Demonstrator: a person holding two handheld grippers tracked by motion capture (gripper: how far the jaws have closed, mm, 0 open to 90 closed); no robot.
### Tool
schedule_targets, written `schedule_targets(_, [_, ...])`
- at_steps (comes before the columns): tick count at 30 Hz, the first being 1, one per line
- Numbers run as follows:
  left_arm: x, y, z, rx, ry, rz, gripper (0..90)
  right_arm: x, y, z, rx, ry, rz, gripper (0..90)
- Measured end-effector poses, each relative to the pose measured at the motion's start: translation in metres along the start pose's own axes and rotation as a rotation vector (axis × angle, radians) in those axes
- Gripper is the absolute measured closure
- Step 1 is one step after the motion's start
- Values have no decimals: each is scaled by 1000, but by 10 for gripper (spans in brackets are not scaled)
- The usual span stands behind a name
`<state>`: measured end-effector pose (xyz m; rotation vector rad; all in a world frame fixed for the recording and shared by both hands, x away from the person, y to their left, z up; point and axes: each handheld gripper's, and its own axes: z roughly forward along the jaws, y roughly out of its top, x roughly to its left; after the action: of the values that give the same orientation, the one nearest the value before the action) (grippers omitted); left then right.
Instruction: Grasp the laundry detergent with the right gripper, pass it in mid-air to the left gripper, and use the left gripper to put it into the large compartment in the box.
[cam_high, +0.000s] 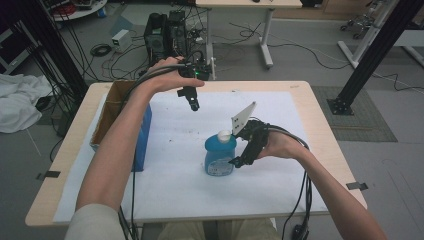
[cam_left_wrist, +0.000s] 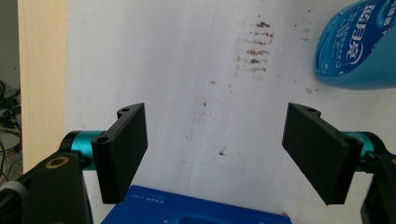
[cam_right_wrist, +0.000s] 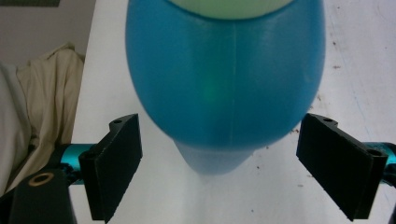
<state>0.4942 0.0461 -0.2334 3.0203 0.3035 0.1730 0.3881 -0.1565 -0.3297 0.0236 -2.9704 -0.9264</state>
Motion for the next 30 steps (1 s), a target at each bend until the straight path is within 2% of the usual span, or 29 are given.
schedule_targets(1, [0, 0, 0, -3, 1, -1, 225, 1, -1, 10, -26, -3, 19, 134])
schedule_targets(2, [0, 0, 0, -3, 1, 0, 225, 0, -2, 12, -41, 1, 21, 134])
schedule_targets(3, [0, 0, 0, -1, -1, 2, 225, 1, 0, 9, -19, -2, 13, 134])
schedule_targets(4, [1, 0, 0, -1, -3, 0, 225, 1, -3, 14, -54, 5, 34, 134])
schedule_targets(5, [0, 0, 0, -2, 0, -1, 225, 0, 0, 0, -2, 0, -1, 134])
schedule_targets(6, [0, 0, 0, -6, 2, 0, 225, 1, -1, 10, -24, -4, 14, 134])
schedule_targets(7, [-1, 0, 0, -8, 2, 0, 225, 1, -4, 17, -70, 19, 36, 134])
schedule_targets(8, [0, 0, 0, -4, 1, 1, 225, 1, -5, 20, -79, 20, 36, 134])
schedule_targets(9, [-1, 1, 0, -6, 3, 2, 225, 1, -4, 16, -67, 14, 36, 134])
schedule_targets(10, [0, 0, 0, -1, 0, 0, 225, 2, -5, 21, -83, 21, 36, 134])
schedule_targets(11, [-1, 1, 0, -7, 1, 3, 225, 1, -2, 11, -35, 1, 22, 134])
schedule_targets(12, [-1, 1, 1, -8, 3, 2, 225, 3, -5, 25, -97, 23, 43, 134])
schedule_targets(13, [-1, 1, 0, -7, 3, 1, 225, 3, -6, 25, -102, 22, 42, 134])
schedule_targets(14, [-1, 1, 0, -7, 3, 1, 225, 2, -5, 20, -79, 21, 37, 134])
schedule_targets(15, [-1, 1, 1, -9, 3, 2, 225, 2, -5, 20, -79, 21, 37, 134])
schedule_targets(16, [-1, 1, 0, -7, 3, 1, 225, 3, -6, 26, -105, 22, 44, 134])
schedule_targets(17, [-1, 1, 0, -6, 3, 4, 225, 2, -5, 20, -80, 21, 37, 134])
schedule_targets(18, [-1, 1, 0, -6, 0, 3, 225, 3, -6, 27, -111, 23, 45, 134])
schedule_targets(19, [-1, 1, 0, -6, 0, 3, 225, 3, -6, 27, -111, 23, 45, 134])
schedule_targets(20, [-2, 0, 1, -10, 3, 0, 225, 1, -2, 12, -45, 1, 25, 135])
schedule_targets(21, [-2, 1, 1, -9, 4, 2, 225, 3, -5, 29, -121, 20, 45, 136])
schedule_targets(27, [-2, 0, 1, -10, 3, -1, 225, 3, -5, 30, -149, 13, 42, 150])
schedule_targets(28, [-1, -3, 2, -15, 1, -4, 225, 3, -5, 29, -126, 14, 42, 150])
schedule_targets(29, [-2, -1, 1, -10, 1, -1, 225, 3, -5, 31, -150, 15, 43, 150])
schedule_targets(30, [-2, -3, 2, -16, 1, -5, 225, 3, -5, 30, -138, 14, 41, 150])
